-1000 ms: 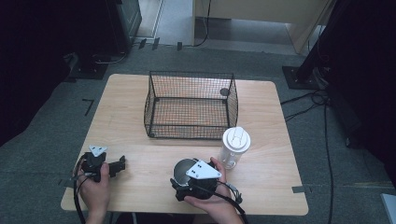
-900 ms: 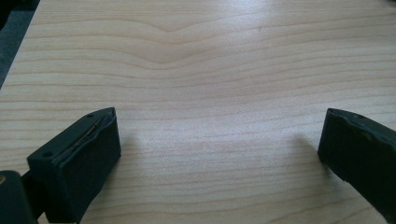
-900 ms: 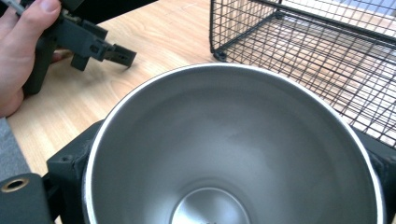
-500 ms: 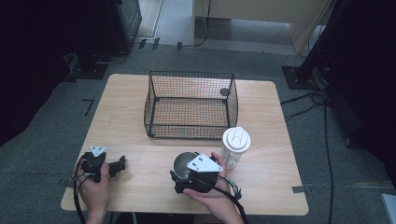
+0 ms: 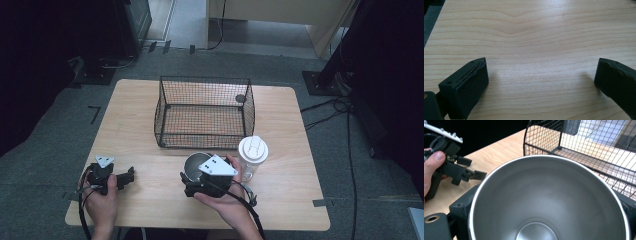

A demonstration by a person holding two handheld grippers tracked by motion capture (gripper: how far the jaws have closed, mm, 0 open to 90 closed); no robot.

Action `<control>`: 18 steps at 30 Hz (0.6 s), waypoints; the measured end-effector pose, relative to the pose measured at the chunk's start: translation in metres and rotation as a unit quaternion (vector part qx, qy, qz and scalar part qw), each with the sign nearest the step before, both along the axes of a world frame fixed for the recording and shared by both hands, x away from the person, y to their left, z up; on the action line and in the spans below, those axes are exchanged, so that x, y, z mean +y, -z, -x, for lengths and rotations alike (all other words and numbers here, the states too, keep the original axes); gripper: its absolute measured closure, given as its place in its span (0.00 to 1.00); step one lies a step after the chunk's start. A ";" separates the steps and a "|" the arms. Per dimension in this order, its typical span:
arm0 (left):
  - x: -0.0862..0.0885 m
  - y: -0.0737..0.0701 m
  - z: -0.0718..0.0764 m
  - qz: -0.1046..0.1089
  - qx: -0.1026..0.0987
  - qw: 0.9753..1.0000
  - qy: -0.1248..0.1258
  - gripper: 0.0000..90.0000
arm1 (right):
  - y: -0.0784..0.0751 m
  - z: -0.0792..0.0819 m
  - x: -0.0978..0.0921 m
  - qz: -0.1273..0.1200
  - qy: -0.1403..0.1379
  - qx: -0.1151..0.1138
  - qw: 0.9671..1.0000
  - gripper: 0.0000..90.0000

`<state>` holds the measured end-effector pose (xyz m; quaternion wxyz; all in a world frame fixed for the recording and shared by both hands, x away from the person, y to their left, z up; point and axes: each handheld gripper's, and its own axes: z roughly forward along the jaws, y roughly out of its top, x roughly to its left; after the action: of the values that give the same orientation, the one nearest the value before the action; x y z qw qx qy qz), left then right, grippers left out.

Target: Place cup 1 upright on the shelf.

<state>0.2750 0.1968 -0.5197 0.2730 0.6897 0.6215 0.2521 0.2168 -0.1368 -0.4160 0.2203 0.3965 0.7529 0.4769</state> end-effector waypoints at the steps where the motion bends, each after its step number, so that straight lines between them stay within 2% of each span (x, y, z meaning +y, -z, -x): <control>1: 0.000 0.000 0.000 0.000 0.000 1.000 0.000 0.00 | -0.001 -0.001 0.001 0.000 0.001 -0.003 1.000 0.08; 18: 0.000 0.000 0.000 0.001 -0.001 1.000 -0.001 0.00 | -0.018 -0.018 0.009 -0.014 0.017 -0.034 0.999 0.08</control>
<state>0.2750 0.1966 -0.5198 0.2738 0.6888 0.6221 0.2523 0.2345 -0.1273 -0.3982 0.2483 0.3963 0.7312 0.4966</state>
